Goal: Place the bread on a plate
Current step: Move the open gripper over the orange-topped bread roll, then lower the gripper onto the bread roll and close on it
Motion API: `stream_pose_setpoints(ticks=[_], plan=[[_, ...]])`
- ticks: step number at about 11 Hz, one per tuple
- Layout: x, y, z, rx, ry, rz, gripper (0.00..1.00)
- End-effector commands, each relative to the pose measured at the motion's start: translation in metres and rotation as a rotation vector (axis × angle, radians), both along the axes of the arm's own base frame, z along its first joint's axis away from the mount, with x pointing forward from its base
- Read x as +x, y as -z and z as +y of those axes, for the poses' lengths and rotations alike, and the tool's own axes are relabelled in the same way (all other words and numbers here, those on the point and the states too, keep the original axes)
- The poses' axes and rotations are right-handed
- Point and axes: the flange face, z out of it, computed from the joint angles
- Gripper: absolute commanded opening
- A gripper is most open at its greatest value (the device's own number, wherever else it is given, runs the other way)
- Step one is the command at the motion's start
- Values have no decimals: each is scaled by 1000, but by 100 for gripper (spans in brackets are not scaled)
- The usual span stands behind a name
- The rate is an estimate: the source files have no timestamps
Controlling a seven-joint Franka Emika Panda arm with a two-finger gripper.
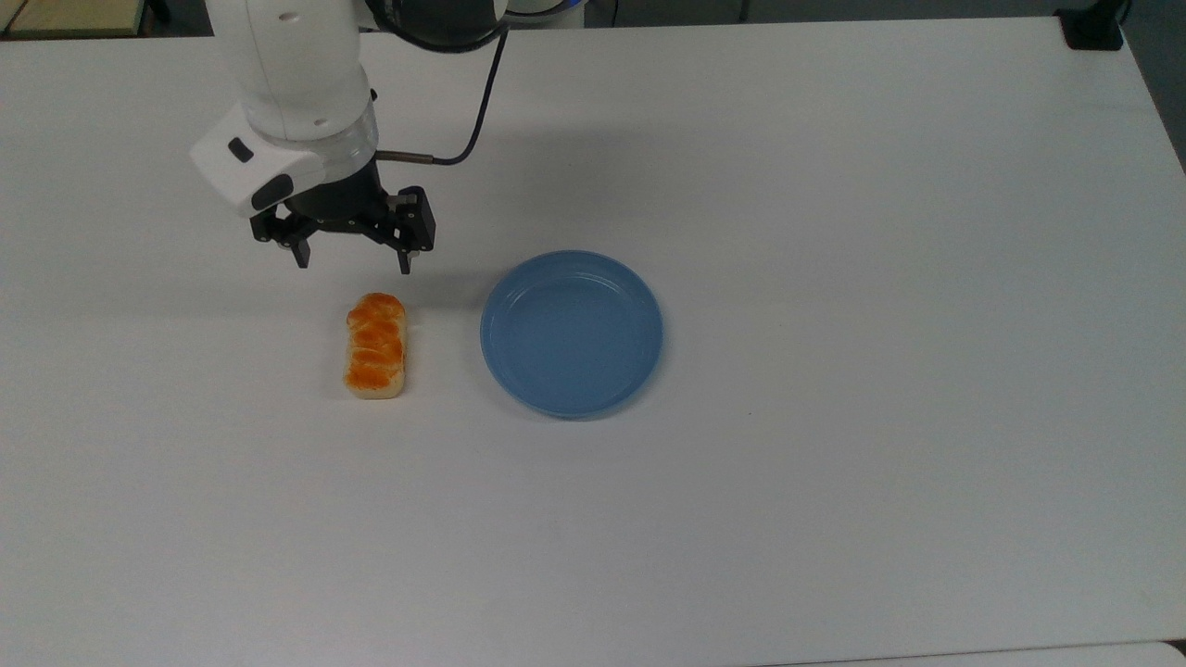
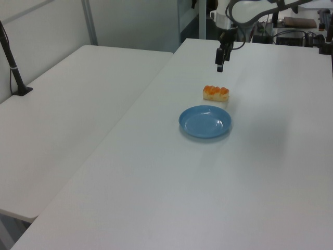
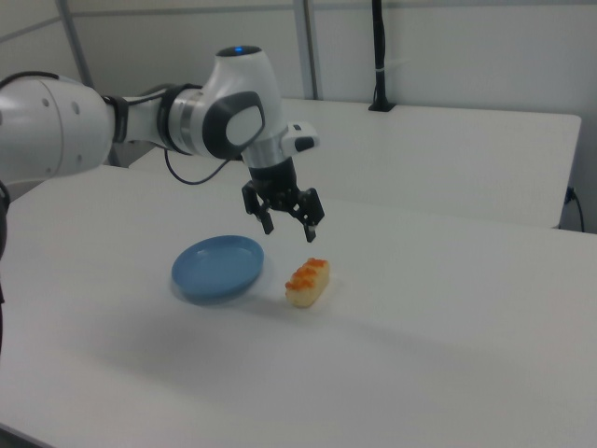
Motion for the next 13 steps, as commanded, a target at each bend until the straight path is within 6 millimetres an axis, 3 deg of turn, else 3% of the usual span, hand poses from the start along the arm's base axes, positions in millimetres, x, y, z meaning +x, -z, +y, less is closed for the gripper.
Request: stream_pose_setpoints(ticks=[1, 10, 13], plan=[[9, 30, -12, 1, -7, -8, 100], [29, 106, -8, -1, 26, -31, 99], [29, 118, -7, 8, 76, -24, 89]])
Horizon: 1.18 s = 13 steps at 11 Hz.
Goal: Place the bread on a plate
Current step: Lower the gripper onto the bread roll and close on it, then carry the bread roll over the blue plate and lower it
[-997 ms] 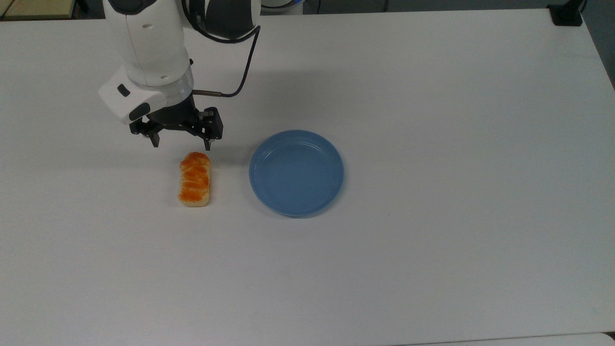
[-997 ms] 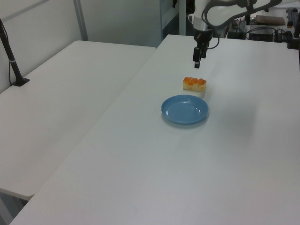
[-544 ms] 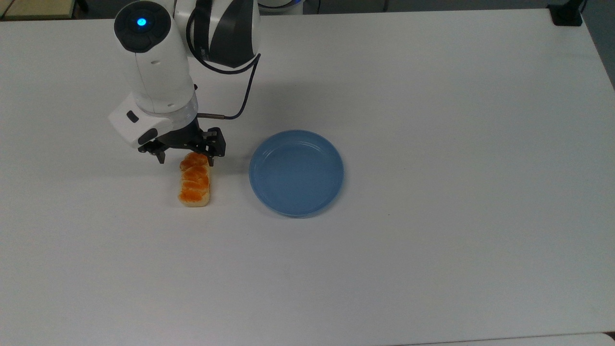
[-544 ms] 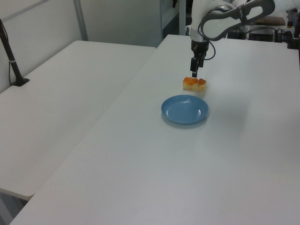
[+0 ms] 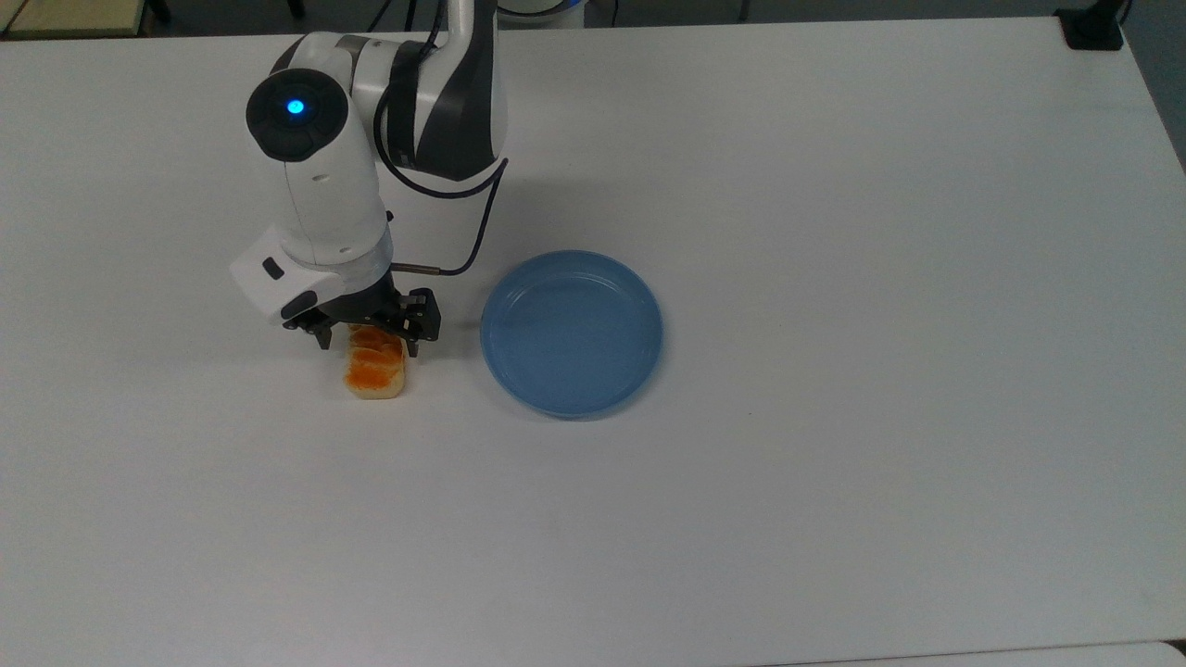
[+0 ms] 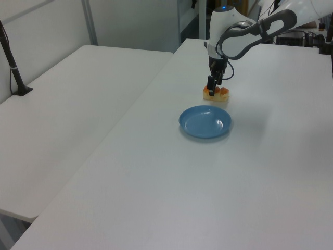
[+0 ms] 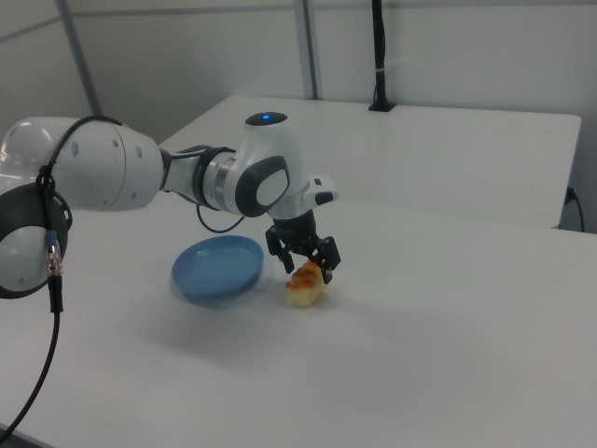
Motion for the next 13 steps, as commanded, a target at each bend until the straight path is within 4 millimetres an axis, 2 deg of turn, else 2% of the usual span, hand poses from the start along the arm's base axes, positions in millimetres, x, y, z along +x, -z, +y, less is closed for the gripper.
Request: stream_pose_setpoints(ticks=[1, 3, 4, 5, 6, 8, 10, 13], plan=[[-6, 10, 2, 7, 47, 6, 80], [-6, 23, 2, 20, 111, 19, 61], [-6, 23, 3, 21, 116, 19, 56], [-6, 14, 1, 21, 119, 14, 55], [-6, -8, 1, 19, 118, -8, 55], [-12, -33, 15, 25, 104, 15, 56], [-15, -42, 65, 35, 41, 69, 56], [-13, -33, 142, 37, 47, 76, 56]])
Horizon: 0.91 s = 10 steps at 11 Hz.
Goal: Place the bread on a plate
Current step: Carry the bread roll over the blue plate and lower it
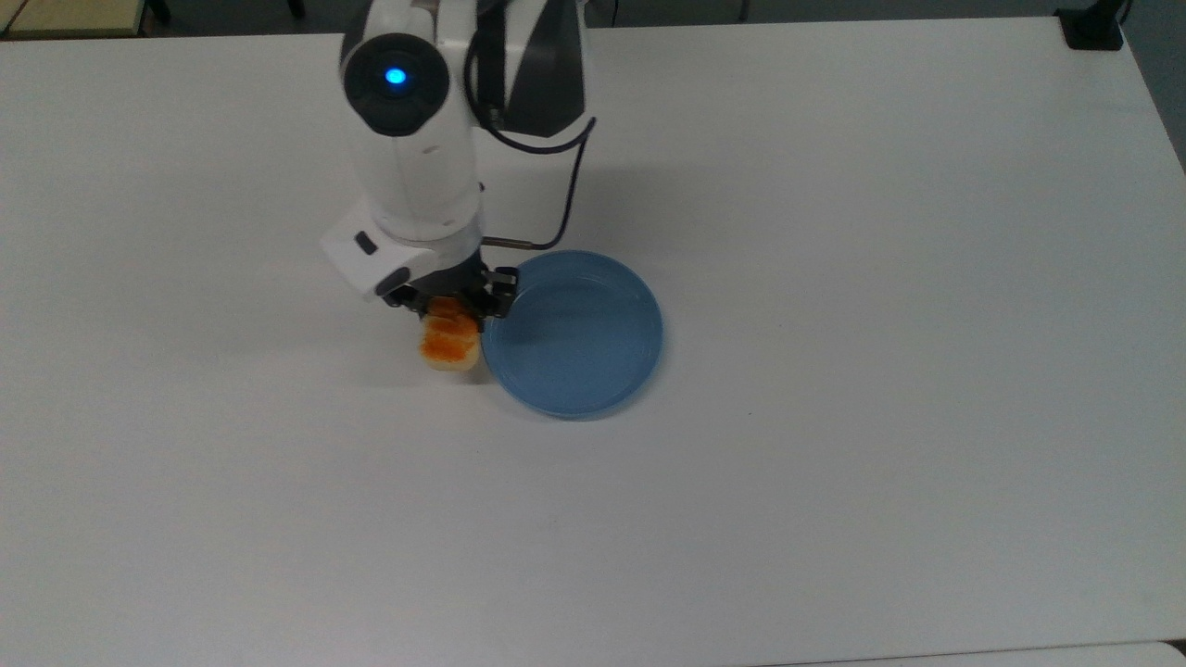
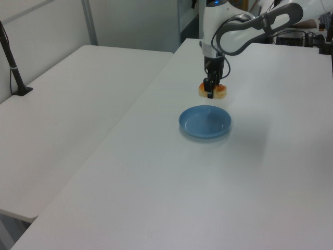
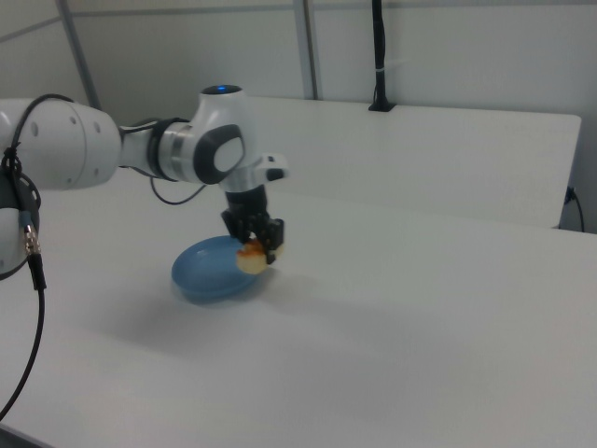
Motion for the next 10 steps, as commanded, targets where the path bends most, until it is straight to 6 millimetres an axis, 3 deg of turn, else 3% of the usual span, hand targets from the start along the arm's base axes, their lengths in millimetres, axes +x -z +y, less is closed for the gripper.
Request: stream_pose_setpoints(ticks=[1, 4, 5, 6, 9, 10], plan=[[-7, 10, 73, 5, 14, 17, 57], [-7, 24, 113, 9, 11, 1, 58], [-5, 40, 125, 1, 4, -1, 62], [-3, 45, 128, 2, -8, -14, 64], [-2, 43, 123, -14, -45, -19, 100], [-2, 29, 119, -13, -42, -30, 100]])
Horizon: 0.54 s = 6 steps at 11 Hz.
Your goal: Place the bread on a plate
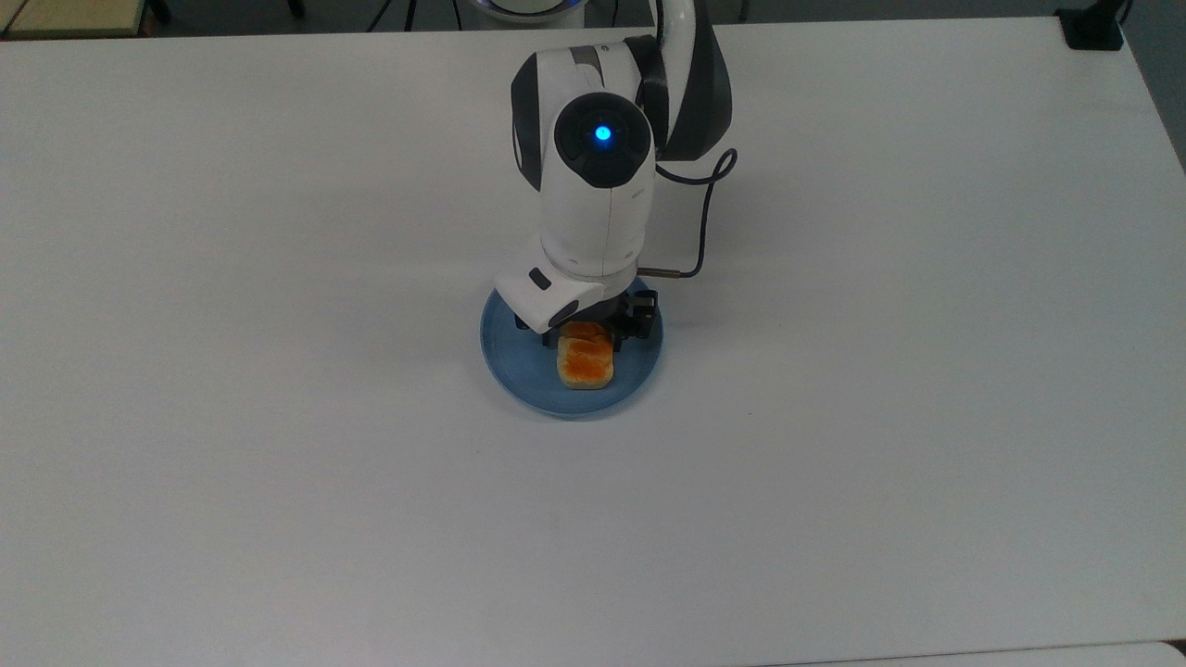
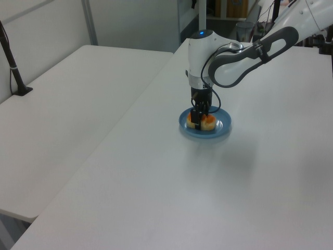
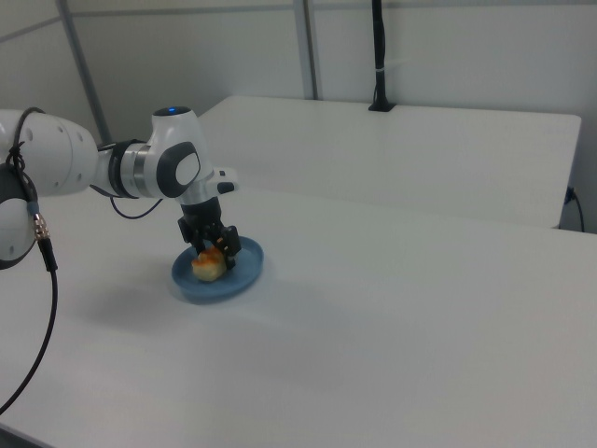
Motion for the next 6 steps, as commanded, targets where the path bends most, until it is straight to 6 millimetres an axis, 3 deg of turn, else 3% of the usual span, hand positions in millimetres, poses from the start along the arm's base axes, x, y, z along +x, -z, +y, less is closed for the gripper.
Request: stream_pose_setpoints(ticks=[1, 4, 6], plan=[[-6, -49, -15, -14, -4, -27, 100], [-41, -139, -29, -33, -61, 38, 100], [-72, -213, -60, -38, -55, 27, 100]])
